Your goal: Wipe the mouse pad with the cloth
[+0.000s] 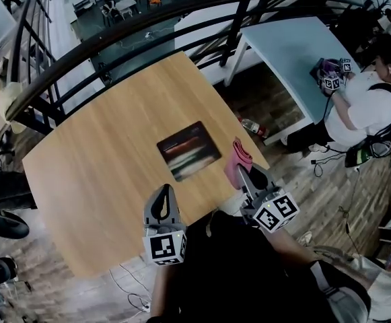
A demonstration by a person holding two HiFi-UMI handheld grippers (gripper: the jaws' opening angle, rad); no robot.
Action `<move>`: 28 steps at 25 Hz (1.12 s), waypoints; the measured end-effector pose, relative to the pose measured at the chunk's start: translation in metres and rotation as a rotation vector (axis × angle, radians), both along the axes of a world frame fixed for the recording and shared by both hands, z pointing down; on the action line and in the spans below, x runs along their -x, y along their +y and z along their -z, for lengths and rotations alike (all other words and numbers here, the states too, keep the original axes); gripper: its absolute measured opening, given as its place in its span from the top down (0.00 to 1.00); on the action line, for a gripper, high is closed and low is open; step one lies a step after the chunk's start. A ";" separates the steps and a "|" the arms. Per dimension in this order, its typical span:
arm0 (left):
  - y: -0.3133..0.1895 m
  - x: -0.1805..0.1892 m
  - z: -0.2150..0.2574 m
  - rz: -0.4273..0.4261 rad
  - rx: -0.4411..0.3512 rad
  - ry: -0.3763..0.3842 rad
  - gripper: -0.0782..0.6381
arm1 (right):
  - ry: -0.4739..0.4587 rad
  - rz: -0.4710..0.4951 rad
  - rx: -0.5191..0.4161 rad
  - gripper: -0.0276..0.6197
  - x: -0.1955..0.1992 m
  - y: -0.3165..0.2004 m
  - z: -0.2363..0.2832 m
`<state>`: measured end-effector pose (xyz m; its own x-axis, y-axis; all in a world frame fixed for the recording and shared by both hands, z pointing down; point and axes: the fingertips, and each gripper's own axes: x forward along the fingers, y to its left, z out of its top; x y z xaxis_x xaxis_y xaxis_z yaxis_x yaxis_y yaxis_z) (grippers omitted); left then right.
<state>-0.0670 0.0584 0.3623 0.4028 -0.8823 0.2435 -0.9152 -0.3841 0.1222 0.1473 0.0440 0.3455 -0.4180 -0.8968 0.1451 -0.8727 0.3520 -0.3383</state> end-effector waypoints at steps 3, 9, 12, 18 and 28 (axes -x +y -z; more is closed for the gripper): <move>-0.014 0.002 -0.011 -0.034 0.038 -0.050 0.86 | 0.033 -0.007 -0.008 0.86 -0.001 -0.017 0.002; -0.053 -0.001 -0.029 -0.057 0.061 -0.098 0.86 | 0.062 0.006 0.002 0.86 -0.006 -0.058 -0.008; -0.072 -0.005 -0.056 -0.077 0.118 -0.167 0.86 | 0.075 0.049 0.022 0.86 -0.005 -0.082 -0.020; -0.107 -0.013 -0.113 -0.108 0.222 -0.309 0.86 | 0.134 0.145 0.026 0.86 -0.001 -0.129 -0.042; -0.151 -0.029 -0.207 -0.229 0.394 -0.460 0.86 | 0.394 0.380 -0.014 0.86 0.005 -0.197 -0.099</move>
